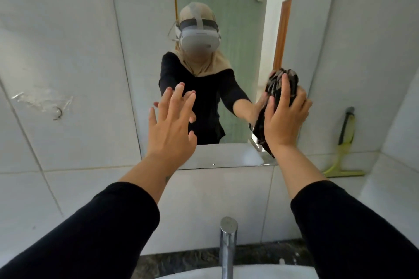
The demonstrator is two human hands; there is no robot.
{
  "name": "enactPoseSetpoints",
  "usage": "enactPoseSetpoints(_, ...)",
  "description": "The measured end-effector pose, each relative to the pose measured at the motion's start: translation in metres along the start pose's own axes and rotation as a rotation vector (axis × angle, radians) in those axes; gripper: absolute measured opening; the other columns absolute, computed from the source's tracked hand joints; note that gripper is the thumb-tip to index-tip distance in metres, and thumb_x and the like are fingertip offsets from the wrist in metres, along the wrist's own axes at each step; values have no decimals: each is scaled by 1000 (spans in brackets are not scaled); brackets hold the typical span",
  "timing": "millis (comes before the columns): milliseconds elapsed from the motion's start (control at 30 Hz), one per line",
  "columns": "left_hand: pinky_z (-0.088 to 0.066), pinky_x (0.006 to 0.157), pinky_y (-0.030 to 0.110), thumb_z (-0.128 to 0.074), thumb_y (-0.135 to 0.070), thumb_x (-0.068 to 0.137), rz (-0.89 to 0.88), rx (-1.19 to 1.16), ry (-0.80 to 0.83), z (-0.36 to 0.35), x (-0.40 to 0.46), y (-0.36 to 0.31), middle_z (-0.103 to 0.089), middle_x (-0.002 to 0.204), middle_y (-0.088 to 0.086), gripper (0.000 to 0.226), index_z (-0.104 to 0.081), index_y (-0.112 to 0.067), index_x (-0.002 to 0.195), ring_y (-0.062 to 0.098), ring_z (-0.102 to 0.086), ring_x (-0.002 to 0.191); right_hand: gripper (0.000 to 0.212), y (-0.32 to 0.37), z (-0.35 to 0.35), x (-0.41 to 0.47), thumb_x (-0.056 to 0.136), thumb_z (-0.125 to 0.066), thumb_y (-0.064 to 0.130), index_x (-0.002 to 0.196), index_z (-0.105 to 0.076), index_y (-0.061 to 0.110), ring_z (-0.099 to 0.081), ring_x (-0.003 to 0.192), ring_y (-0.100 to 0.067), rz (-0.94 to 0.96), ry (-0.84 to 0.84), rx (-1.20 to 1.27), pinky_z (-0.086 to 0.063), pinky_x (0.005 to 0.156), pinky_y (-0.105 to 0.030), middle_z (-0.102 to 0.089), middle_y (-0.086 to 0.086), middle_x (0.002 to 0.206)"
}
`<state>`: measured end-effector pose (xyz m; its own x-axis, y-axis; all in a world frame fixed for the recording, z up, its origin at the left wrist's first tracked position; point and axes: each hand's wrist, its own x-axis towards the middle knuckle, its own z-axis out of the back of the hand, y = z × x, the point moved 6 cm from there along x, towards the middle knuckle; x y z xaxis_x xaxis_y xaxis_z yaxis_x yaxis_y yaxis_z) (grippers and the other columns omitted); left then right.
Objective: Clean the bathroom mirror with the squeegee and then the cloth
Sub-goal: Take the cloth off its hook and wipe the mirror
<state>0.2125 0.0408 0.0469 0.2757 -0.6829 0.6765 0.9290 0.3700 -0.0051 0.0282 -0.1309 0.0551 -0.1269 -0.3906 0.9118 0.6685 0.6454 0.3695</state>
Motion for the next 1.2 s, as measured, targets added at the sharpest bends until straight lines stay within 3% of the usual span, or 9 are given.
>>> enactPoseSetpoints(133,-23,113,57,-65,-28,79,-19,-4,-38,-14,2,2,-1,160,5,85,-19,-23,151,32,-3,146,49,-40,0,-14,95,-46,25,142,-32,22,-48,105,-38,-154,-7,5,-46,82,-49,-48,-20,129)
enactPoseSetpoints(400,-30,108,59,-67,-25,77,-25,-40,-133,-18,0,5,-9,160,1,84,-25,-25,149,28,-6,145,47,-46,-8,-48,96,-46,24,142,-36,18,-47,104,-37,-211,-25,-27,-45,80,-48,-48,-20,129)
enactPoseSetpoints(733,-37,102,44,-62,-19,80,-83,-86,-181,2,-8,22,-27,152,-1,69,-35,-20,143,23,-25,138,48,66,-25,-61,95,-47,26,141,-36,24,-44,102,-30,178,-16,-2,-45,75,-44,-51,-14,123)
enactPoseSetpoints(1000,-45,94,45,-61,-14,78,188,-232,-235,-1,-43,88,-35,144,0,69,-32,-17,141,23,-34,130,64,188,-50,-103,88,-58,21,145,-32,28,-52,108,-34,669,147,-76,-43,80,-45,-51,-11,132)
enactPoseSetpoints(1100,-46,96,49,-58,-16,81,288,-214,-189,-11,-57,112,-33,144,5,68,-28,-13,142,25,-32,131,76,205,-60,-133,81,-62,21,148,-24,27,-49,110,-33,807,192,-112,-44,80,-44,-45,-10,133)
enactPoseSetpoints(1200,-45,99,44,-57,-17,84,313,-225,-152,-22,-72,122,-30,147,4,68,-25,-13,144,23,-30,134,76,204,-66,-165,78,-58,18,147,-26,27,-48,109,-32,961,208,-141,-44,77,-41,-47,-8,131)
